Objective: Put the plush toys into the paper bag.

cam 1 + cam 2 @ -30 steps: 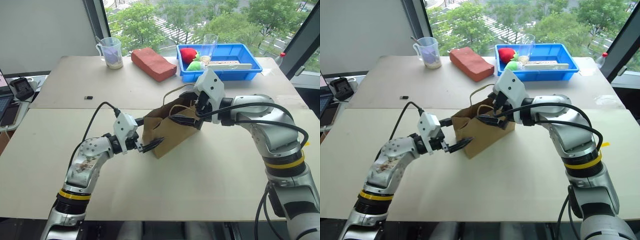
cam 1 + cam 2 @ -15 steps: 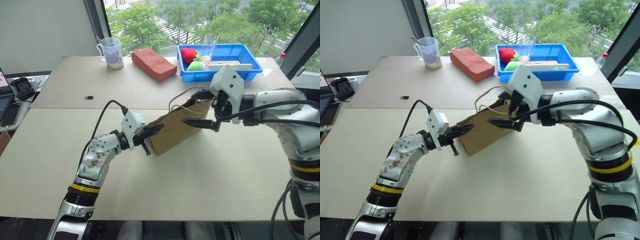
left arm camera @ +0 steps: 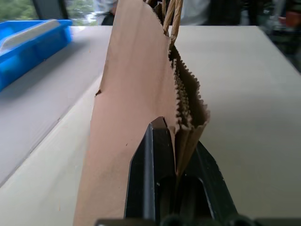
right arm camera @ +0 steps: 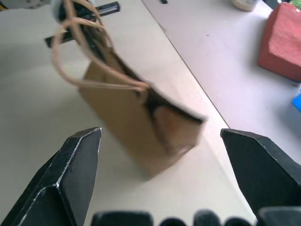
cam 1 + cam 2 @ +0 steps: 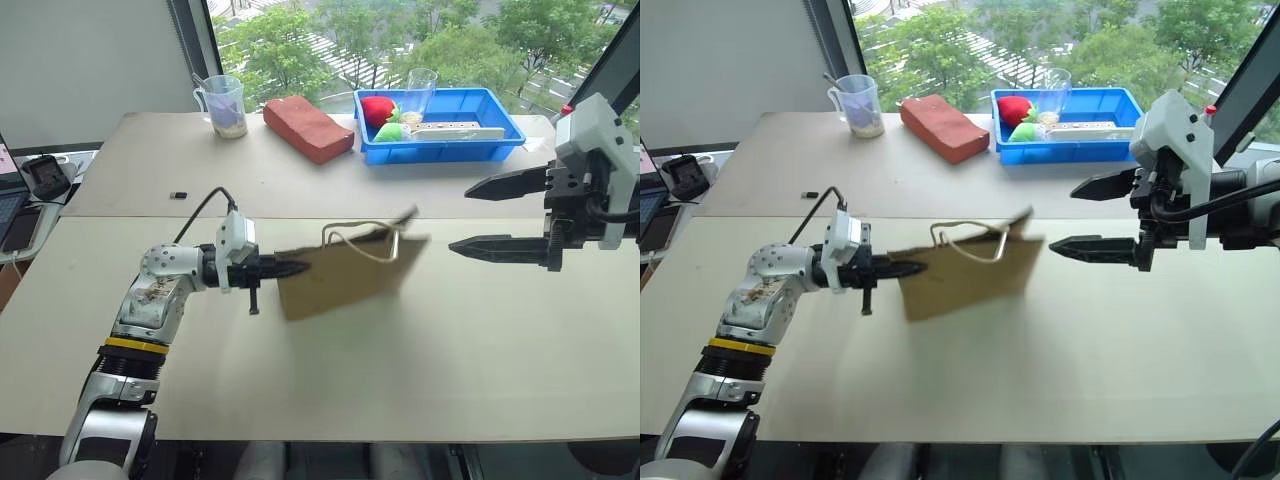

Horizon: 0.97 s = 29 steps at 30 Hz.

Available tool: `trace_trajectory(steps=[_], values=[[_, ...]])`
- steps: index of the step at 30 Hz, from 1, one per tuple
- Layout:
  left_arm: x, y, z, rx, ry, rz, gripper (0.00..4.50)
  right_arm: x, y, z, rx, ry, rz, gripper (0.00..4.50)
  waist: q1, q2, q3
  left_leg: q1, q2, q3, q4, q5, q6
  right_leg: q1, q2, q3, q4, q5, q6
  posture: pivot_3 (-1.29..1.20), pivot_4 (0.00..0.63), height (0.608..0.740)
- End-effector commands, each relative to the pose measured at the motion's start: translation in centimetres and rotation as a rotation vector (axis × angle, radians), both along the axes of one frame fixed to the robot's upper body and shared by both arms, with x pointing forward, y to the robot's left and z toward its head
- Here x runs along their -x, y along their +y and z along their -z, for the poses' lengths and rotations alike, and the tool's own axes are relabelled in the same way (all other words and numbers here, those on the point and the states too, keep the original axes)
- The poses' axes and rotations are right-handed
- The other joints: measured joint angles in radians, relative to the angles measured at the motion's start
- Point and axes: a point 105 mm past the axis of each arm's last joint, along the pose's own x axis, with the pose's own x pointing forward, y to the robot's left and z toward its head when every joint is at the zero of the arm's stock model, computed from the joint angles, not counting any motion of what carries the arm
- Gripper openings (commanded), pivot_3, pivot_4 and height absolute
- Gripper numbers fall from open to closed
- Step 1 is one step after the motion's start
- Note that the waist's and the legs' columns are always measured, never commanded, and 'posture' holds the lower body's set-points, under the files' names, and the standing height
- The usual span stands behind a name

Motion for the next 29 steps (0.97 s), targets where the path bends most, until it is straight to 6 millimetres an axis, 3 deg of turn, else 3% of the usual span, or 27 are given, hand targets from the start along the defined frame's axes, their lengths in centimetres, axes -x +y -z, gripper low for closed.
trace_trajectory(steps=[1,4,7,12,15,22,27,29], values=[[-0.7,0.3,-0.1,-0.032,-0.057,0.021,0.01,0.8,0.7,-0.5,-0.006,-0.01,-0.056,4.5,0.0,0.0,0.0,0.0,0.0,0.0,0.0,0.0,0.0,0.0,0.0,0.0,0.0,0.0,0.0,0.0,0.15,0.74],[-1.3,0.3,0.0,-0.031,-0.072,0.022,0.01,1.1,1.4,-0.5,-0.013,0.007,-0.083,4.5,0.003,0.0,0.0,-0.001,0.0,0.0,0.002,0.0,0.0,0.0,0.0,0.0,0.0,0.0,0.0,0.0,0.15,0.74],[-1.5,0.5,-0.7,-0.029,-0.089,0.016,0.84,0.9,1.6,-1.0,-0.021,0.001,-0.081,4.5,0.004,0.0,0.0,-0.001,0.0,0.0,0.002,0.0,0.0,0.0,0.0,0.0,0.0,0.0,0.0,0.0,0.15,0.74],[-1.0,2.0,-2.7,-0.044,-0.09,-0.028,3.14,0.5,1.2,-1.2,-0.011,-0.007,-0.054,4.5,0.004,0.0,0.0,-0.002,0.0,-0.001,0.002,0.0,0.001,-0.001,0.0,-0.001,0.001,0.0,0.0,0.0,0.15,0.74],[0.5,4.2,-5.0,-0.087,-0.034,-0.117,4.46,0.6,0.4,-0.9,0.001,0.005,-0.029,4.5,0.001,0.0,0.0,-0.003,0.0,-0.001,0.002,-0.001,0.002,-0.001,0.0,-0.001,0.004,0.0,0.0,0.0,0.15,0.74],[0.0,9.0,-10.6,-0.19,-0.121,-0.464,4.46,0.1,-3.2,0.3,0.012,0.013,0.098,4.5,0.001,0.0,0.001,-0.003,0.001,-0.001,0.002,-0.003,0.005,-0.001,0.0,-0.001,0.001,-0.001,0.001,0.0,0.15,0.74],[-0.3,10.2,-10.0,-0.185,-0.103,-0.53,4.46,-0.2,-3.7,1.4,-0.004,0.009,0.113,4.5,-0.002,0.001,0.001,0.0,0.001,0.002,0.002,-0.003,0.005,-0.001,0.0,0.0,0.001,-0.001,0.001,0.0,0.15,0.74],[-0.5,10.2,-10.0,-0.197,-0.172,-0.54,4.46,-0.5,-4.0,1.9,-0.012,0.011,0.123,4.5,-0.003,0.001,0.001,0.0,0.001,0.002,0.002,-0.003,0.004,-0.001,0.0,0.0,0.001,-0.001,0.001,0.0,0.15,0.74]])
